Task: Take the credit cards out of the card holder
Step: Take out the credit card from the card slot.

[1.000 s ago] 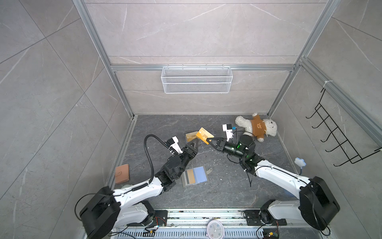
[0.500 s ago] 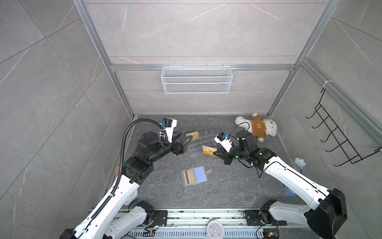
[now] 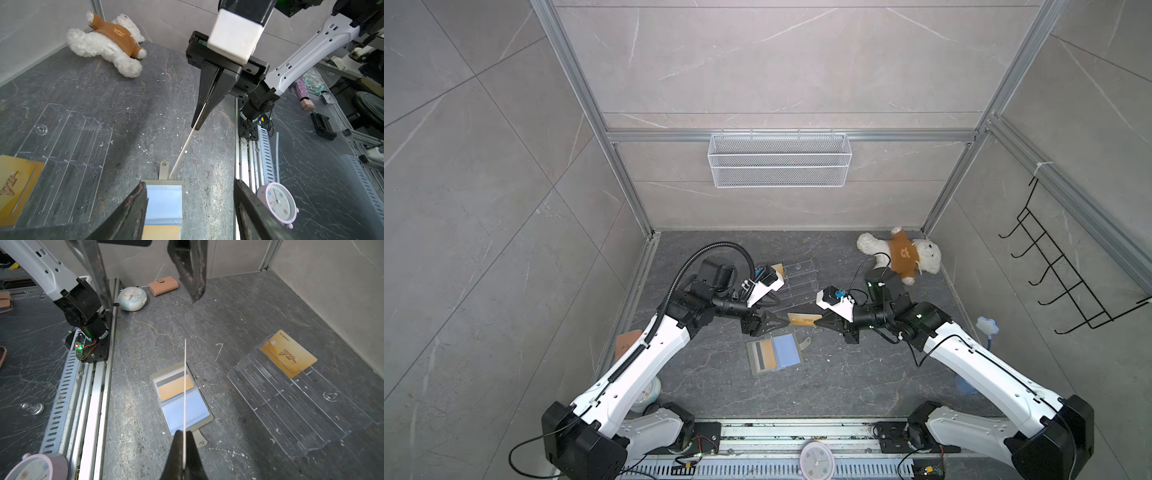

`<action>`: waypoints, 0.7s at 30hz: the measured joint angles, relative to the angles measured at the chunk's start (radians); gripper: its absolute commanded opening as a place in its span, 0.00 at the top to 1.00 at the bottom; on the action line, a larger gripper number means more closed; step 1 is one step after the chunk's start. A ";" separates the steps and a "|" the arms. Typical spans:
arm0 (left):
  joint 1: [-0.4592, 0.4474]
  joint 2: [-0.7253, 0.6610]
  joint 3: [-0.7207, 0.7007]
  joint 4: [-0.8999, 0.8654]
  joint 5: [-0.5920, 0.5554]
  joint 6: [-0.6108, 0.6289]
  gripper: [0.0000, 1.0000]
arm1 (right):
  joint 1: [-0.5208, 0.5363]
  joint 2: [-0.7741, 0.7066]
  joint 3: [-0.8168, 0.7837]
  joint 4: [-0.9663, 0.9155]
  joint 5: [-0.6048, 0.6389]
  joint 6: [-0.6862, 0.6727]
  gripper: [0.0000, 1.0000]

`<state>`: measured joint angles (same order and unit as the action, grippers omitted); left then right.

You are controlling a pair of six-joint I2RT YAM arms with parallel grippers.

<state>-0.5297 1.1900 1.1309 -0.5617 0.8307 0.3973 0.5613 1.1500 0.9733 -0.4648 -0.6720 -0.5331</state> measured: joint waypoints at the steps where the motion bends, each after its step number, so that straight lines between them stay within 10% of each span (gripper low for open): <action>1: 0.000 0.011 0.005 -0.002 0.016 0.016 0.34 | 0.002 0.000 0.000 -0.002 -0.005 -0.003 1.00; 21: -0.082 0.230 0.122 -0.039 0.145 0.147 0.45 | 0.039 0.000 -0.001 -0.010 -0.016 -0.018 1.00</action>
<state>-0.6113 1.4200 1.2530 -0.6010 0.9752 0.5446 0.5999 1.1500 0.9722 -0.4751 -0.6876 -0.5514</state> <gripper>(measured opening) 0.570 0.051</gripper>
